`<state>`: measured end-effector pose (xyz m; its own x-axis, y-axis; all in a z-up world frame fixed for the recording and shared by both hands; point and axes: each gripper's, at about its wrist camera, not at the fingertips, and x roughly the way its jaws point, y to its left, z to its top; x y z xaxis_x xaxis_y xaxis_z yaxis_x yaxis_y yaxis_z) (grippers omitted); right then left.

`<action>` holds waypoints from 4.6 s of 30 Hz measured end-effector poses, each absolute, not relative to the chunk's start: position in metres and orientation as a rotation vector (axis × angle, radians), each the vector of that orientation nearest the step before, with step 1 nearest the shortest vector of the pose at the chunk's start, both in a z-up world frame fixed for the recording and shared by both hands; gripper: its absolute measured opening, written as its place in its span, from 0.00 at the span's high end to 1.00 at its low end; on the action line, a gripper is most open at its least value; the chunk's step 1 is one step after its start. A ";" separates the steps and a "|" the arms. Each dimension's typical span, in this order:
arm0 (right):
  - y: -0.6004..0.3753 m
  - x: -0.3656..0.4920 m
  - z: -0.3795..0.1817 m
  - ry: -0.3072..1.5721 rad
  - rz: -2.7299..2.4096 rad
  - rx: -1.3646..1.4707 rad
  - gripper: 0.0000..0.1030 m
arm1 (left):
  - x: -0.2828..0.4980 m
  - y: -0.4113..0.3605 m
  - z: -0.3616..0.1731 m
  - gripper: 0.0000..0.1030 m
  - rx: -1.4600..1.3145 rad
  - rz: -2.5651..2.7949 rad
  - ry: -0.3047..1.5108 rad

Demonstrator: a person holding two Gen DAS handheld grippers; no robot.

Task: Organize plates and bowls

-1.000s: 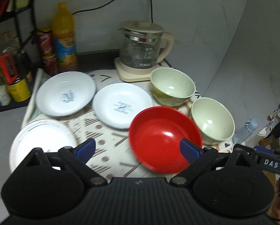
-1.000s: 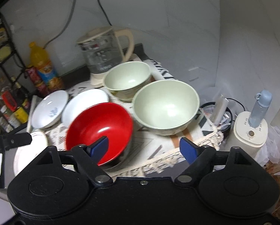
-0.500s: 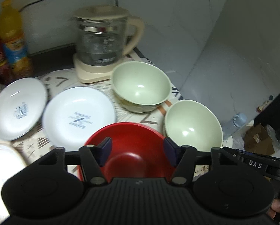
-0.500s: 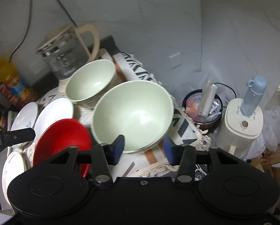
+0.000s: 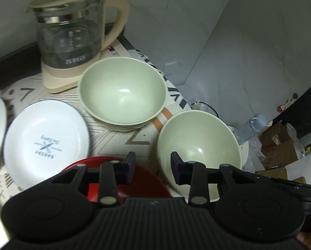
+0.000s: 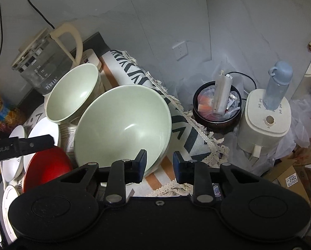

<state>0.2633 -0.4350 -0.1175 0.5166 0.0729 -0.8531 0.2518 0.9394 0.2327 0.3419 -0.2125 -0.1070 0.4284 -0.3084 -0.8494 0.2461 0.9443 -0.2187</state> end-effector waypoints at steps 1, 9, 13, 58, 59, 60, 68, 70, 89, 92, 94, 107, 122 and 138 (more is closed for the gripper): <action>-0.435 0.265 -0.119 1.033 -0.110 0.348 0.76 | 0.345 -0.215 -0.110 0.68 -0.061 -0.346 1.083; -0.441 0.278 -0.131 1.072 -0.115 0.355 0.81 | 0.368 -0.231 -0.133 0.77 -0.056 -0.359 1.135; -0.443 0.283 -0.137 1.083 -0.106 0.365 0.83 | 0.375 -0.238 -0.145 0.86 -0.051 -0.362 1.172; -0.356 0.229 -0.057 0.852 0.153 0.223 0.87 | 0.261 -0.132 -0.062 0.92 -0.234 -0.119 0.977; -0.353 0.229 -0.058 0.854 0.158 0.218 0.87 | 0.260 -0.129 -0.064 0.92 -0.238 -0.114 0.980; -0.351 0.227 -0.058 0.857 0.163 0.214 0.87 | 0.258 -0.126 -0.066 0.92 -0.241 -0.109 0.984; -0.335 0.223 -0.071 0.902 0.189 0.187 0.87 | 0.246 -0.114 -0.084 0.92 -0.259 -0.063 1.030; -0.332 0.224 -0.074 0.913 0.196 0.180 0.87 | 0.244 -0.111 -0.089 0.92 -0.265 -0.054 1.044; -0.313 0.251 -0.101 0.993 0.212 0.112 0.90 | 0.253 -0.098 -0.125 0.91 -0.346 0.000 1.139; -0.314 0.256 -0.105 1.002 0.201 0.120 0.90 | 0.255 -0.099 -0.127 0.91 -0.344 0.007 1.148; -0.315 0.258 -0.106 1.004 0.196 0.123 0.91 | 0.255 -0.097 -0.125 0.91 -0.349 0.005 1.154; -0.311 0.268 -0.109 0.987 0.188 0.124 0.92 | 0.260 -0.085 -0.103 0.88 -0.324 0.035 1.102; -0.338 0.278 -0.081 0.922 0.215 0.227 0.55 | 0.293 -0.105 -0.089 0.46 -0.293 0.002 1.045; -0.359 0.332 -0.094 0.928 0.168 0.282 0.55 | 0.364 -0.130 -0.105 0.46 -0.283 -0.039 1.045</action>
